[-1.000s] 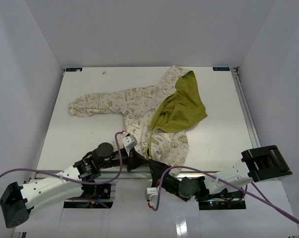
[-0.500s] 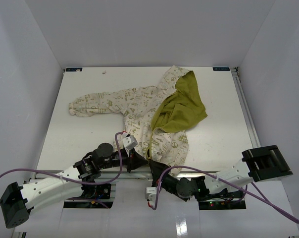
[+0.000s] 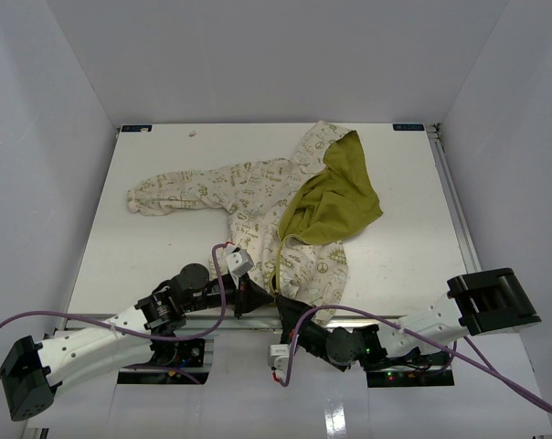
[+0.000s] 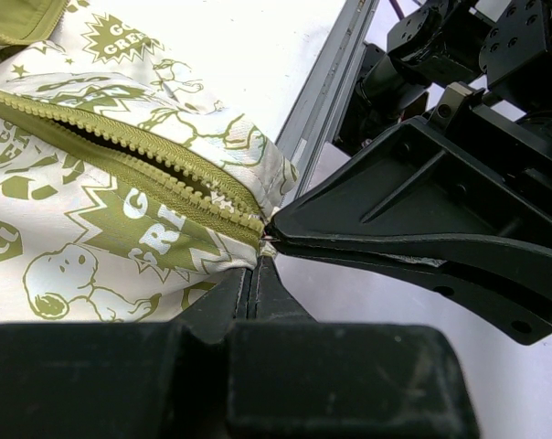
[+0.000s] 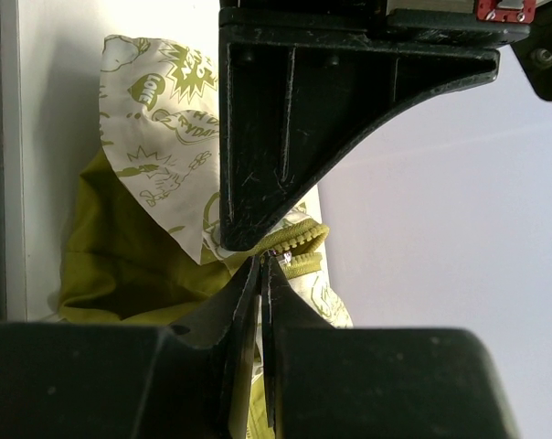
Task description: Zip up the jacket
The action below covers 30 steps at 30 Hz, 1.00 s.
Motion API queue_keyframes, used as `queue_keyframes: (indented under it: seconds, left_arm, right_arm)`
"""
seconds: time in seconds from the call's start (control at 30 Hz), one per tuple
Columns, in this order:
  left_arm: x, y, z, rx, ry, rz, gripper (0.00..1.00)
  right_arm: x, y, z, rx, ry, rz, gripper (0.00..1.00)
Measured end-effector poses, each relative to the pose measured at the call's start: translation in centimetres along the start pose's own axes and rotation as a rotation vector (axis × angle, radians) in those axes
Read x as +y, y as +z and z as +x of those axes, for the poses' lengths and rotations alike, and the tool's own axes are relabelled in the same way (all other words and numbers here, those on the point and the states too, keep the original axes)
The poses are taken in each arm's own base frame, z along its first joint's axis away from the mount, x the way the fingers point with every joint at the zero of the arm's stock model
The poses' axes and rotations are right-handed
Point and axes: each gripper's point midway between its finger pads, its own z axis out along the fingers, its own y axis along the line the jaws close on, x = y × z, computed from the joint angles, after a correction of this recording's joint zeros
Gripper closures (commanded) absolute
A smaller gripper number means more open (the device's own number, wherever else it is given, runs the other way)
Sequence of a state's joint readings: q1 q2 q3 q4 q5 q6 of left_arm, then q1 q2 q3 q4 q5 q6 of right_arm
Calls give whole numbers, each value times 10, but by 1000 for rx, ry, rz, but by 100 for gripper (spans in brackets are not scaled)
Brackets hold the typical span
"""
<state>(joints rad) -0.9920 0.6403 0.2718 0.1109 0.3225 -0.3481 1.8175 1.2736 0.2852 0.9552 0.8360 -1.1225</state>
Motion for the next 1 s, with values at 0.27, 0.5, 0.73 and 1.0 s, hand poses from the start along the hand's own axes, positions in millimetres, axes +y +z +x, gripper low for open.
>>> queue_keyframes:
  seconds: [0.27, 0.5, 0.73, 1.0]
  left_arm:
    - [-1, 1, -5, -19, 8, 4, 100]
    - [6, 3, -19, -78, 29, -30, 100]
    - [9, 3, -26, -104, 36, -50, 100]
    - [3, 4, -40, -146, 50, -29, 100]
  right_arm:
    - [-11, 3, 2, 18, -11, 33, 92]
    - [-29, 12, 9, 60, -6, 73, 92]
    - [-37, 15, 10, 64, 2, 80, 92]
    - [-56, 7, 6, 28, 55, 109, 92]
